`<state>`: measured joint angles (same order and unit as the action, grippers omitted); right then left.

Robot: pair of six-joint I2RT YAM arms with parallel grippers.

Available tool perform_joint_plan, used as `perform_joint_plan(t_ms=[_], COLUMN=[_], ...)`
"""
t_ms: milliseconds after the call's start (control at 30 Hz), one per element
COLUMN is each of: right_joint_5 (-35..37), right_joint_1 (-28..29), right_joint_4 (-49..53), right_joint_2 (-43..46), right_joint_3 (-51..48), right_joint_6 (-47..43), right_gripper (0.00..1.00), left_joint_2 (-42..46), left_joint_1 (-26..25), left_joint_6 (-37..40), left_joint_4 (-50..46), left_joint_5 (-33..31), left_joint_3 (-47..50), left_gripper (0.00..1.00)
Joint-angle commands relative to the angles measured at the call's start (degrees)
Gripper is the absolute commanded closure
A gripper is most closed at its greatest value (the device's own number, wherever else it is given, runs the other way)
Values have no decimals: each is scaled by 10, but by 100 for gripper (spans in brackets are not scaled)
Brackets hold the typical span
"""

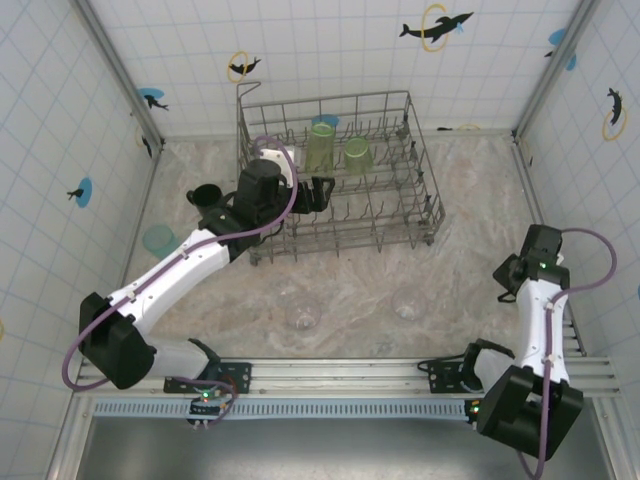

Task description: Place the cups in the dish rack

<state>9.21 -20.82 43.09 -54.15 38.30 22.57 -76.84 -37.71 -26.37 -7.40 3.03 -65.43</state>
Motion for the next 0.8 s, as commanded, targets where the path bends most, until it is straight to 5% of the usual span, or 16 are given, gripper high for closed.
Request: perform_joint_plan(t_ms=[0,767], right_joint_5=[-29,-105], right_joint_1=[0,79], right_joint_4=[17,-48], right_joint_2=[-9,-74], right_joint_3=[-15,76], right_joint_6=[-1,0], right_gripper=[100,100], left_joint_2=[5,-35], left_joint_1=[0,0], left_joint_6=[-11,-50], left_joint_4=[-21,-38], left_joint_5=[6,1], left_joint_3=[-4,-49], left_gripper=[2,2])
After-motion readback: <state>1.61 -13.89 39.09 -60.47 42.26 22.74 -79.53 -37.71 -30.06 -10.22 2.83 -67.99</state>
